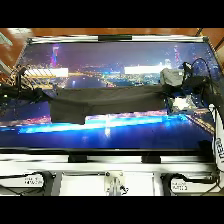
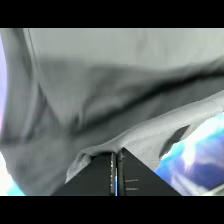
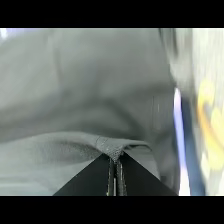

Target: Fold the shirts.

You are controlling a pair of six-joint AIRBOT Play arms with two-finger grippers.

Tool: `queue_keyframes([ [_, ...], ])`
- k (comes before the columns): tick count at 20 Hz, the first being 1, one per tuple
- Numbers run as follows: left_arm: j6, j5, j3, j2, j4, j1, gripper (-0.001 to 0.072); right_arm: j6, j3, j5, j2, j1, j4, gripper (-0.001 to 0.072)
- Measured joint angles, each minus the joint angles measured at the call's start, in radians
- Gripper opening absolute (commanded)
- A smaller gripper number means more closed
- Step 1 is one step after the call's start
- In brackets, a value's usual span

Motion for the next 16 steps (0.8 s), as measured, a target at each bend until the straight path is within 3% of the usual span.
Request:
queue_keyframes([
  [5, -0.016, 0.058, 0.169, -0.15, -0.134, -0.008, 0.0028, 0.037, 0.101, 0.07, -0.108, 0.009, 0.001, 0.0066],
  [11, -0.022, 0.094, 0.223, -0.261, -0.184, -0.023, 0.0028, 0.048, 0.13, 0.142, -0.182, 0.025, 0.02, 0.0067],
  [12, -0.022, 0.097, 0.225, -0.272, -0.187, -0.024, 0.0029, 0.048, 0.132, 0.147, -0.19, 0.03, 0.02, 0.0094],
  [13, -0.025, 0.098, 0.227, -0.282, -0.19, -0.024, 0.0093, 0.05, 0.133, 0.151, -0.197, 0.032, 0.022, 0.0255],
  [14, -0.031, 0.101, 0.229, -0.289, -0.191, -0.024, 0.0307, 0.053, 0.134, 0.151, -0.202, 0.034, 0.022, 0.0478],
  [15, -0.036, 0.103, 0.23, -0.294, -0.192, -0.024, 0.0513, 0.051, 0.135, 0.146, -0.204, 0.034, 0.02, 0.0496],
  [16, -0.042, 0.103, 0.231, -0.296, -0.193, -0.024, 0.0548, 0.045, 0.135, 0.131, -0.205, 0.034, 0.019, 0.0496],
])
